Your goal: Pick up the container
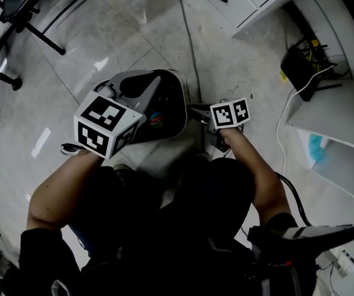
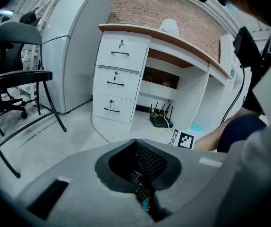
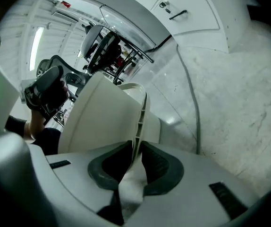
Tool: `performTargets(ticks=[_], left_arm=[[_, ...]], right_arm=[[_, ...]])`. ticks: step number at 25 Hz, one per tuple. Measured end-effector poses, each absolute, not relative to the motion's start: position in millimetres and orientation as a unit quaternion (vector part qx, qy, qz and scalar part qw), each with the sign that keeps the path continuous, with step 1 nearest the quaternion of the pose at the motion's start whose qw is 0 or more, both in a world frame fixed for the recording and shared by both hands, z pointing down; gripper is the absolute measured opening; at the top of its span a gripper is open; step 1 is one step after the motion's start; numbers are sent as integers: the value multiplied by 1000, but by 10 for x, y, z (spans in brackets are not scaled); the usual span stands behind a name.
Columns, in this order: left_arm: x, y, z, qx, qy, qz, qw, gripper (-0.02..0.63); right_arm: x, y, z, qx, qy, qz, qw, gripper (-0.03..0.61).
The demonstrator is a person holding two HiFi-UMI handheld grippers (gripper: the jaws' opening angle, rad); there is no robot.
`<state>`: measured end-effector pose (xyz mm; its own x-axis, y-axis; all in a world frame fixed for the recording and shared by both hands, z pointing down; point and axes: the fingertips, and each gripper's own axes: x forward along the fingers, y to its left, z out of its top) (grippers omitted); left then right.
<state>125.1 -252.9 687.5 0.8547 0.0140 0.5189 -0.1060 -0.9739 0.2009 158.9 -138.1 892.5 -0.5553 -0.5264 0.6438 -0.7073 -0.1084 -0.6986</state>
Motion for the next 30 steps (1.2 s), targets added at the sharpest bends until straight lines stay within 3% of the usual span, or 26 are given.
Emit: performTargets(ticks=[6,11,16,23,30], left_arm=[[1313,-2375,6904,955,0,265,135,11],[1363,-2282,7040,950,11,270,157,11],[1457,-2247,7072,954,35,288,81,11],[1617,-2285,6962,957,43,284,39,11],[1600,-2519,6943,960,9,274,54,11]], right_arm=[[1699,-1351,8538,494,-667,552,79,66],[1759,-1389,8319,535,-657,516,122,64],[1817,-1454,8110,559,-651,490,155,64],[2057,-1689,7764,580,-662,418,224,60],[2151,-2051,7379,587,-681,329,289,57]])
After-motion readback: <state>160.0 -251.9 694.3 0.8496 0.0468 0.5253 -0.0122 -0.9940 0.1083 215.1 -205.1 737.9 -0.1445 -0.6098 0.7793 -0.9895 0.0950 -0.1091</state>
